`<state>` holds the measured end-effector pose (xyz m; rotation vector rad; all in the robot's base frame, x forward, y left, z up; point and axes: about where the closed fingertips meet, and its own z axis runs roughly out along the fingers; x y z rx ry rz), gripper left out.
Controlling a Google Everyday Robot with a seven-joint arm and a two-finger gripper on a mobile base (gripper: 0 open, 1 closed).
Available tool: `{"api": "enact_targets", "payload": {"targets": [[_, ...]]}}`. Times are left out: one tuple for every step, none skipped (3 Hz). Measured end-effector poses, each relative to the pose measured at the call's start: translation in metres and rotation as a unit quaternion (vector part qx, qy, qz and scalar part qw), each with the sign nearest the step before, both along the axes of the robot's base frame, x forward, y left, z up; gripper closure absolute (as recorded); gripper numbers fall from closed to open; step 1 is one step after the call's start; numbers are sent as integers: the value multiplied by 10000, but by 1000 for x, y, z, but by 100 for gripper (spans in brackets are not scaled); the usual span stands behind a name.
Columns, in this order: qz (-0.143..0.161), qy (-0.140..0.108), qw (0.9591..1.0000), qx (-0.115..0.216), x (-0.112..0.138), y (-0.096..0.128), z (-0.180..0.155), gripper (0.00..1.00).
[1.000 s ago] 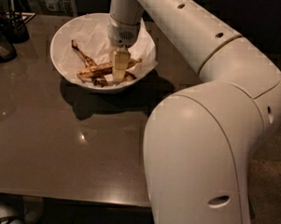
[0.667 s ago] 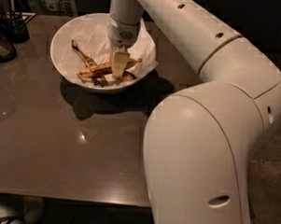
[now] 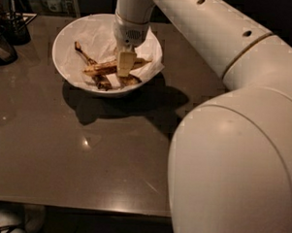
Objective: Pick banana from white bowl
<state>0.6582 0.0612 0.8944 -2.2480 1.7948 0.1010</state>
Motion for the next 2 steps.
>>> {"api": "enact_targets", "payload": {"targets": [[-262,-666,9973,185,-29,-13,38,100],[-288,-1248,9914,249,-65,-18,69,100]]}}
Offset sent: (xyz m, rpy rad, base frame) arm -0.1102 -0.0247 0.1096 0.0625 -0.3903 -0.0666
